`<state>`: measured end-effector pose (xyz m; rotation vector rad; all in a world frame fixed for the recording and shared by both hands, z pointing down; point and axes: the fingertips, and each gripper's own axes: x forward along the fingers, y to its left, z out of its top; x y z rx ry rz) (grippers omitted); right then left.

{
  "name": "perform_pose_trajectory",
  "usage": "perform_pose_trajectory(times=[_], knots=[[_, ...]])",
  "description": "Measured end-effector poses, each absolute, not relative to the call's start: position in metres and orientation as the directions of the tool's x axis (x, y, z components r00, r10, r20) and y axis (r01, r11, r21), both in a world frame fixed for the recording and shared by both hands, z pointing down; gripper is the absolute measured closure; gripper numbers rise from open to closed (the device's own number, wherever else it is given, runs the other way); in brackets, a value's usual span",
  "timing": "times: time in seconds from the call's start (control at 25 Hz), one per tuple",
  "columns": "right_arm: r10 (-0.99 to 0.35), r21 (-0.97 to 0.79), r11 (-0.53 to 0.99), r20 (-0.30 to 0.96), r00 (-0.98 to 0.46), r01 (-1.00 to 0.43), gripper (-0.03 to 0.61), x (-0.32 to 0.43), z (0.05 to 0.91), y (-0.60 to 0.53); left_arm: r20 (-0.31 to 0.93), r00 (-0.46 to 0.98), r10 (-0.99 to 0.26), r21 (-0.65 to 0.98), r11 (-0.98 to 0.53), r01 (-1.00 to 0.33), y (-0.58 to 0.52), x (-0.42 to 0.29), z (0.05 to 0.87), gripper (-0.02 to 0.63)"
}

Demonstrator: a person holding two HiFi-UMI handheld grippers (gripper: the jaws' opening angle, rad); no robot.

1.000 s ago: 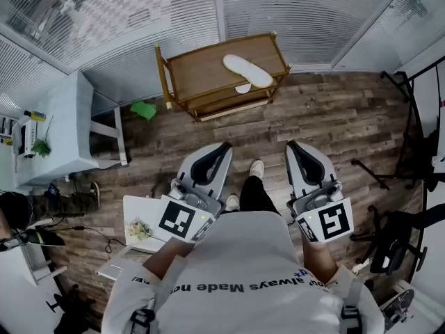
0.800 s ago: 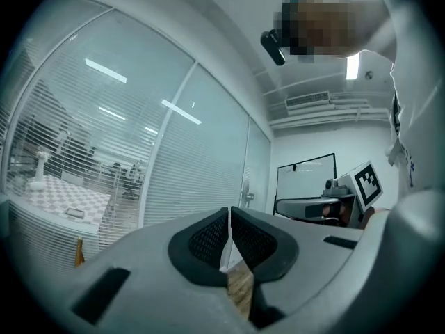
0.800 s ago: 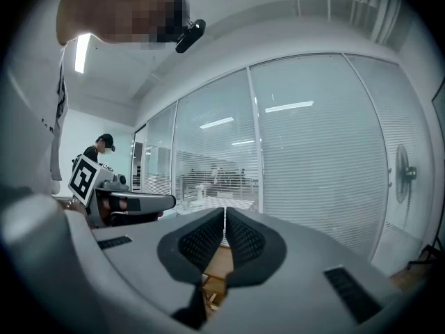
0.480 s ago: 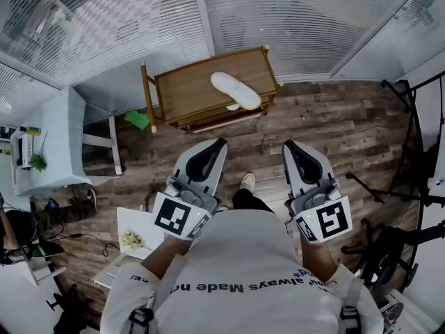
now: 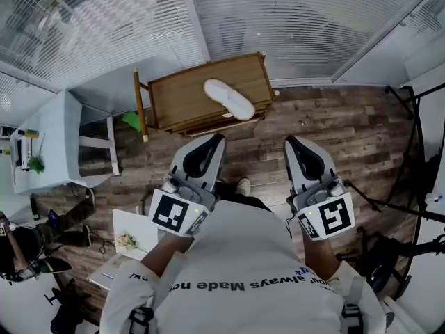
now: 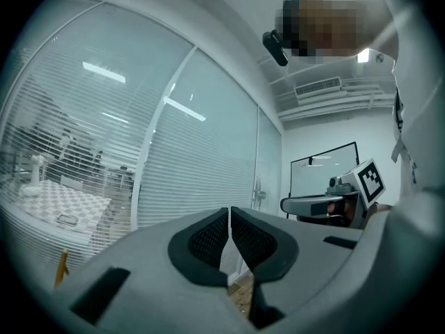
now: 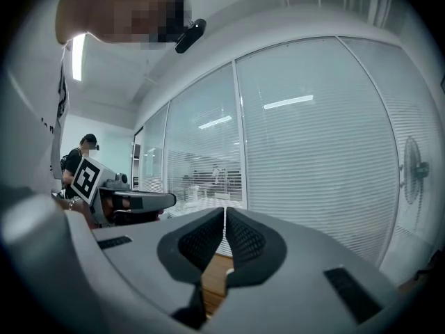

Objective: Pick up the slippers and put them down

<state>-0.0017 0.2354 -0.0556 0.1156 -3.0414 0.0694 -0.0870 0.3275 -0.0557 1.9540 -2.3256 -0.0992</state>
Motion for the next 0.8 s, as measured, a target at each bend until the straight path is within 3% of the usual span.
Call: perform_pose_trajectory(times=[0.36, 0.8], knots=[[-0.049, -0.044, 0.998, 0.112, -0.993, -0.054, 0.563, -0.038, -0.045, 0.221, 0.034, -0.177, -0.984, 0.119, 0.18, -0.976, 0.309, -0.121, -0.048, 0.594], [-0.034, -0.012, 0.999, 0.126, -0.991, -0.036, 0.563, -0.149, -0.052, 0.194, 0.028, -0.146, -0.989, 0.112, 0.148, -0.983, 0.274, -0.224, -0.05, 0.594]])
